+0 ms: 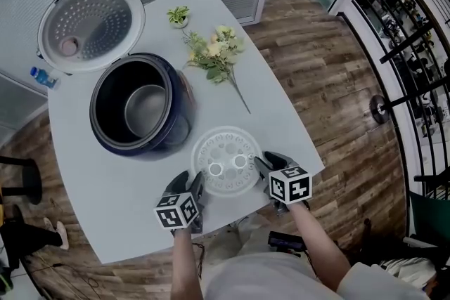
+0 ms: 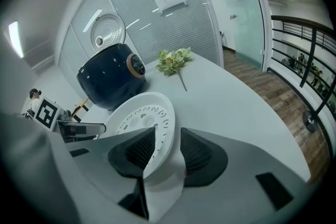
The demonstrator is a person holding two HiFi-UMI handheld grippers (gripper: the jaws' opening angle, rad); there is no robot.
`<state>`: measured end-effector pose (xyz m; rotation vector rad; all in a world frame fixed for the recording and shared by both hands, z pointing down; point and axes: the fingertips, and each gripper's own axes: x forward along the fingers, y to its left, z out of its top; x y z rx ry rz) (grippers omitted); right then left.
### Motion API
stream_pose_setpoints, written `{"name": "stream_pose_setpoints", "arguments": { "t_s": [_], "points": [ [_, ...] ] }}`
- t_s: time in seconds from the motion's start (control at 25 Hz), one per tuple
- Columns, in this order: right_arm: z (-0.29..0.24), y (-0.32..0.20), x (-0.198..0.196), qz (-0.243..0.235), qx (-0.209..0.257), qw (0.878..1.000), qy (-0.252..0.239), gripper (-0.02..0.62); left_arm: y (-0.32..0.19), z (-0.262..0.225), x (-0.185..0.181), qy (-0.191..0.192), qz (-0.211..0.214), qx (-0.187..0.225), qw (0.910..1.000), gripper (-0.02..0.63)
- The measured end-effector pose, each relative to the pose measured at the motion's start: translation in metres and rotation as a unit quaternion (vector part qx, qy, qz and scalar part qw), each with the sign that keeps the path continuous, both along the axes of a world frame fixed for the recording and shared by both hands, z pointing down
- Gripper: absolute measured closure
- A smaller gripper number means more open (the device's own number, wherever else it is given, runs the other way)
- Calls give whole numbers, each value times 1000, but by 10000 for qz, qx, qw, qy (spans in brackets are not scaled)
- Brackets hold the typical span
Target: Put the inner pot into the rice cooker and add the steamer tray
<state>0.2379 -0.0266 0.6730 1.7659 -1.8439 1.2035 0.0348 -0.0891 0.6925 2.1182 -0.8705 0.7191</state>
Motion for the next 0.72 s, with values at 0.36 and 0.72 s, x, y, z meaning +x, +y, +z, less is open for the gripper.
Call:
{"name": "stream_pose_setpoints", "arguments": {
  "t_s": [0.36,0.72],
  "points": [
    [7,-7,-2,-94,24,9995,-297,465,-4,8,7,20,-16,-68,10000,396],
    [5,-4,0,-137,-23,9995,-295,509,-1,4,15,3,79,-24,10000,503]
  ]
}}
